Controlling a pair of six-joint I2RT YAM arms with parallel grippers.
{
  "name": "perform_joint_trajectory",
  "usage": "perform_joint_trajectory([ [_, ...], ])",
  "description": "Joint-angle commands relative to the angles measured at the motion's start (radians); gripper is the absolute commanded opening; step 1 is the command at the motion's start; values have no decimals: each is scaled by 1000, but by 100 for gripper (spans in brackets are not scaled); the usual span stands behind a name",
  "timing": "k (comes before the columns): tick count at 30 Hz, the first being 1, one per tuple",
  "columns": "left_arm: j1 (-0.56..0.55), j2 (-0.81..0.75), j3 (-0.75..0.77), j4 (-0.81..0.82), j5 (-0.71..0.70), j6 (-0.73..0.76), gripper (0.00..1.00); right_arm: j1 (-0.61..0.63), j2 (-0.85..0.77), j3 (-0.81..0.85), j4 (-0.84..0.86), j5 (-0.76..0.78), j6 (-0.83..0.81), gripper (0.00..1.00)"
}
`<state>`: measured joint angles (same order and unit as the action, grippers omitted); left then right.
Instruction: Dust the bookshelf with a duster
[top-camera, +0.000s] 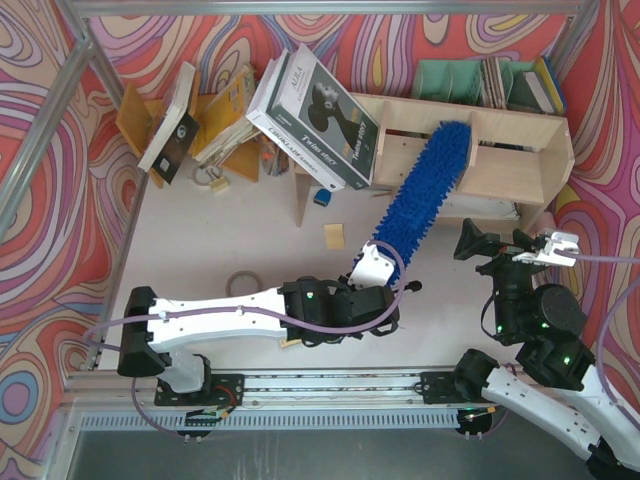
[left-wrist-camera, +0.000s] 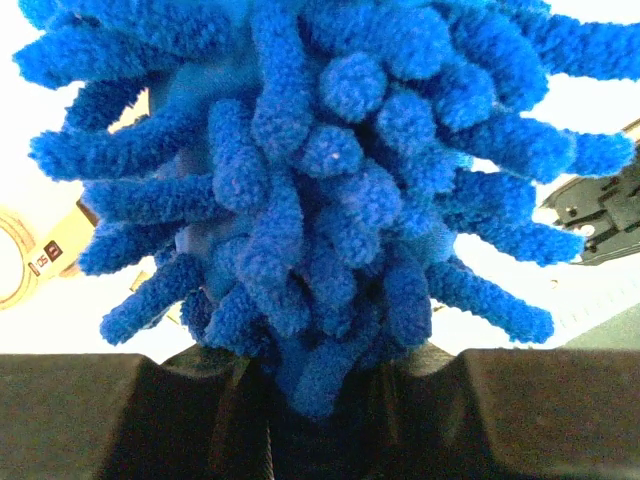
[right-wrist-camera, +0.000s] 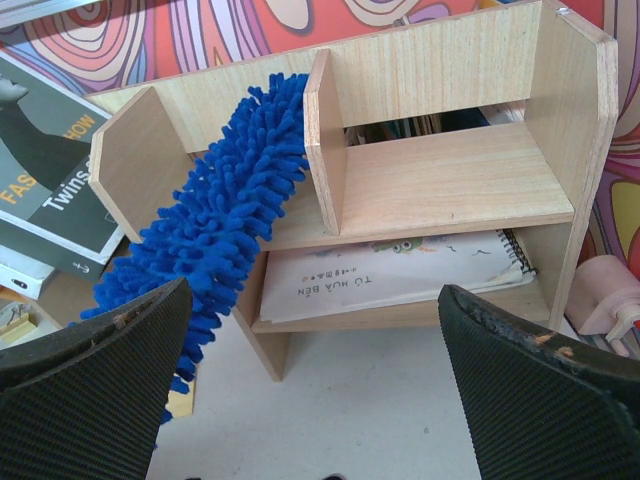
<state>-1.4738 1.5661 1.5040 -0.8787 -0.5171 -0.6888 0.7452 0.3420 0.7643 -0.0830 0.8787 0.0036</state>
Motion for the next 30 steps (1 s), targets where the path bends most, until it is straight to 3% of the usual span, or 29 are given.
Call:
perform_joint_trajectory([
  [1, -11, 55, 9, -39, 9, 2, 0, -1, -7, 9, 18, 16, -3, 99],
  [8, -11, 44, -63, -20, 52, -28, 0, 0, -6, 11, 12, 9, 2, 99],
  [19, 10, 4, 45, -19, -95, 55, 0, 0, -1, 12, 14, 9, -1, 99],
  [25, 61, -24, 45, 34, -66, 81, 0, 0, -6, 12, 12, 11, 1, 99],
  [30, 66, 42, 74, 24, -11, 97, 0, -1, -7, 11, 14, 8, 1, 99],
])
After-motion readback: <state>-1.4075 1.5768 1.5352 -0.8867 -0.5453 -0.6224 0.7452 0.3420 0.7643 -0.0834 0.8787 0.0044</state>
